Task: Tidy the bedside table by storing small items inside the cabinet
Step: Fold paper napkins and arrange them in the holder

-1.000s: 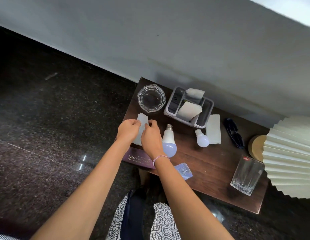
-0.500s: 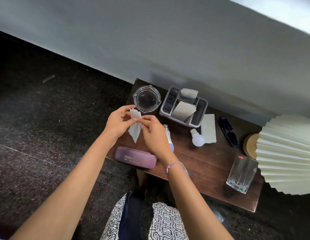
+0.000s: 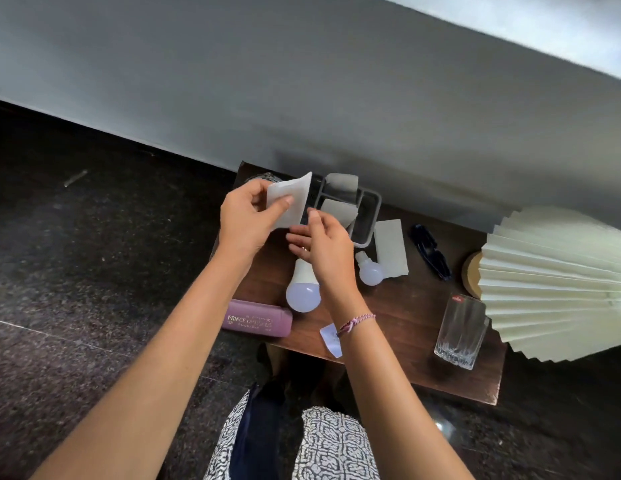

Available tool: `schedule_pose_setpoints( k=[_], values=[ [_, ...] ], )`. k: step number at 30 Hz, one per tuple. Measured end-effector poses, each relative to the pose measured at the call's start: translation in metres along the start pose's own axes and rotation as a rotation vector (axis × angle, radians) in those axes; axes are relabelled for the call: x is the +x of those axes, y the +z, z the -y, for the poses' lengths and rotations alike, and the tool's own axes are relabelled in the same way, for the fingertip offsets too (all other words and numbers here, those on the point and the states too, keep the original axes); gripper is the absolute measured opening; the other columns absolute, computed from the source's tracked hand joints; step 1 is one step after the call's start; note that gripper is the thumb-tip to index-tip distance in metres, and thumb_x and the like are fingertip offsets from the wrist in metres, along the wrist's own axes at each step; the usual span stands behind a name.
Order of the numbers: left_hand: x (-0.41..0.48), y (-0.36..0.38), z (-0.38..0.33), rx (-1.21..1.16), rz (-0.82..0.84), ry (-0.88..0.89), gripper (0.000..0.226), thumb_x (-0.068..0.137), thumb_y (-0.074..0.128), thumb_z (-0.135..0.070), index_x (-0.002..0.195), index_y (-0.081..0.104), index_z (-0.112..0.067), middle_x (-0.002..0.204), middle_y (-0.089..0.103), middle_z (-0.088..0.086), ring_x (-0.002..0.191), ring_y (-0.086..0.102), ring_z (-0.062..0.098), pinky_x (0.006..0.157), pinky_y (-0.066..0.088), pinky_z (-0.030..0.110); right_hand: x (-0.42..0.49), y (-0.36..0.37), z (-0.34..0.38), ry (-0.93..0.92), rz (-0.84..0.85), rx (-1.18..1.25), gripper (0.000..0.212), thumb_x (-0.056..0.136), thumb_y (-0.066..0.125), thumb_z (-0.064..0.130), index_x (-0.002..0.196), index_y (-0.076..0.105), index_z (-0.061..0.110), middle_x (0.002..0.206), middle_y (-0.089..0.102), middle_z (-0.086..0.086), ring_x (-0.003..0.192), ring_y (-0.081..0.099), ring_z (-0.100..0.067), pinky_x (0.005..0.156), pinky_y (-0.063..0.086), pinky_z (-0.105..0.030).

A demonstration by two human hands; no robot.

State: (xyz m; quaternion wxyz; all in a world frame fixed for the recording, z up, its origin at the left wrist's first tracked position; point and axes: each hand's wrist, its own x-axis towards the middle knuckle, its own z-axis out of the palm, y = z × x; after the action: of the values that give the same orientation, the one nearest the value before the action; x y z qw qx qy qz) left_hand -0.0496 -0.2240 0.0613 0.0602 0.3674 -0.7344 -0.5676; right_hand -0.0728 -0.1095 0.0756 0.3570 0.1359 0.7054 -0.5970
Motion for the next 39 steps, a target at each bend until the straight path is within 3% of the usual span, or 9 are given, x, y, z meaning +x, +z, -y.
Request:
schedule_pose_setpoints(
  k=[4, 8, 14, 22, 27, 33, 35, 37, 39],
  values=[
    [-0.002, 0.017, -0.016, -0.199, 0.096, -0.030, 0.014, 0.082, 0.067, -0.003, 0.090, 0.062, -0.012, 0.082, 0.067, -0.004, 0.069, 0.065, -0.005, 0.069, 0.053, 0.014, 0.011, 0.003, 0.007, 0.007, 0.041, 0.183, 0.058, 0.096, 0.030, 0.053, 0.141, 0.038, 0.017, 0.130, 0.058, -0.009, 0.113, 0.060, -0.018, 0.099, 0.049, -0.036],
    [-0.002, 0.027, -0.023, -0.276, 0.152, -0.073, 0.021, 0.085, 0.063, -0.002, 0.103, 0.059, -0.013, 0.088, 0.067, -0.006, 0.072, 0.066, -0.006, 0.068, 0.052, 0.011, 0.022, 0.003, 0.013, -0.040, 0.034, 0.076, 0.079, 0.084, 0.017, 0.074, 0.141, 0.040, 0.024, 0.140, 0.051, -0.003, 0.130, 0.047, -0.015, 0.112, 0.035, -0.043],
    [0.007, 0.032, -0.021, -0.360, 0.217, -0.204, 0.019, 0.091, 0.047, -0.012, 0.094, 0.060, -0.025, 0.093, 0.066, -0.004, 0.093, 0.062, 0.010, 0.084, 0.052, 0.029, 0.030, 0.003, 0.022, -0.039, 0.042, 0.051, 0.099, 0.067, 0.014, 0.086, 0.140, 0.041, 0.025, 0.140, 0.050, -0.006, 0.132, 0.045, -0.020, 0.111, 0.036, -0.045],
    [0.012, 0.038, -0.010, -0.388, 0.276, -0.289, 0.017, 0.092, 0.046, -0.014, 0.100, 0.059, -0.021, 0.097, 0.063, 0.002, 0.096, 0.059, 0.015, 0.078, 0.049, 0.026, 0.040, 0.002, 0.016, -0.014, 0.059, -0.013, 0.073, 0.088, 0.018, 0.070, 0.128, 0.055, 0.021, 0.126, 0.061, -0.005, 0.117, 0.056, -0.016, 0.103, 0.046, -0.041],
    [0.011, 0.037, -0.009, -0.379, 0.237, -0.277, 0.023, 0.093, 0.048, -0.018, 0.114, 0.056, -0.015, 0.103, 0.065, 0.000, 0.097, 0.063, 0.008, 0.086, 0.050, 0.024, 0.037, -0.008, 0.014, -0.135, 0.004, -0.160, 0.048, 0.096, 0.038, 0.049, 0.125, 0.057, 0.016, 0.119, 0.065, -0.002, 0.110, 0.059, -0.012, 0.092, 0.049, -0.024],
    [0.011, 0.037, -0.006, -0.296, 0.141, -0.235, 0.018, 0.092, 0.052, -0.013, 0.107, 0.058, -0.021, 0.104, 0.064, -0.004, 0.102, 0.060, 0.009, 0.088, 0.050, 0.023, 0.037, -0.026, 0.011, -0.175, -0.031, -0.273, 0.034, 0.098, 0.043, 0.020, 0.127, 0.056, 0.008, 0.123, 0.063, -0.010, 0.115, 0.059, -0.018, 0.101, 0.047, -0.039],
    [0.010, 0.036, -0.004, -0.239, 0.083, -0.215, 0.018, 0.092, 0.051, -0.012, 0.106, 0.059, -0.021, 0.102, 0.063, -0.005, 0.100, 0.060, 0.008, 0.083, 0.051, 0.020, 0.036, -0.029, 0.010, -0.235, -0.073, -0.318, 0.031, 0.098, 0.042, 0.015, 0.123, 0.059, 0.010, 0.120, 0.064, -0.008, 0.111, 0.059, -0.015, 0.101, 0.046, -0.031],
    [0.008, 0.036, -0.003, -0.214, 0.023, -0.203, 0.017, 0.093, 0.050, -0.012, 0.102, 0.060, -0.023, 0.099, 0.063, -0.007, 0.097, 0.061, 0.007, 0.074, 0.052, 0.017, 0.036, -0.034, 0.008, -0.372, -0.184, -0.463, 0.031, 0.096, 0.041, 0.008, 0.120, 0.060, 0.011, 0.119, 0.062, -0.007, 0.109, 0.054, -0.012, 0.094, 0.036, -0.012],
    [0.004, 0.037, -0.002, -0.208, -0.026, -0.206, 0.017, 0.093, 0.049, -0.011, 0.096, 0.060, -0.024, 0.094, 0.062, -0.008, 0.092, 0.061, 0.006, 0.065, 0.052, 0.014, 0.037, -0.040, 0.006, -0.444, -0.258, -0.648, 0.036, 0.092, 0.040, 0.002, 0.121, 0.058, 0.012, 0.120, 0.059, -0.006, 0.113, 0.047, -0.018, 0.085, 0.030, -0.011]
  ],
)
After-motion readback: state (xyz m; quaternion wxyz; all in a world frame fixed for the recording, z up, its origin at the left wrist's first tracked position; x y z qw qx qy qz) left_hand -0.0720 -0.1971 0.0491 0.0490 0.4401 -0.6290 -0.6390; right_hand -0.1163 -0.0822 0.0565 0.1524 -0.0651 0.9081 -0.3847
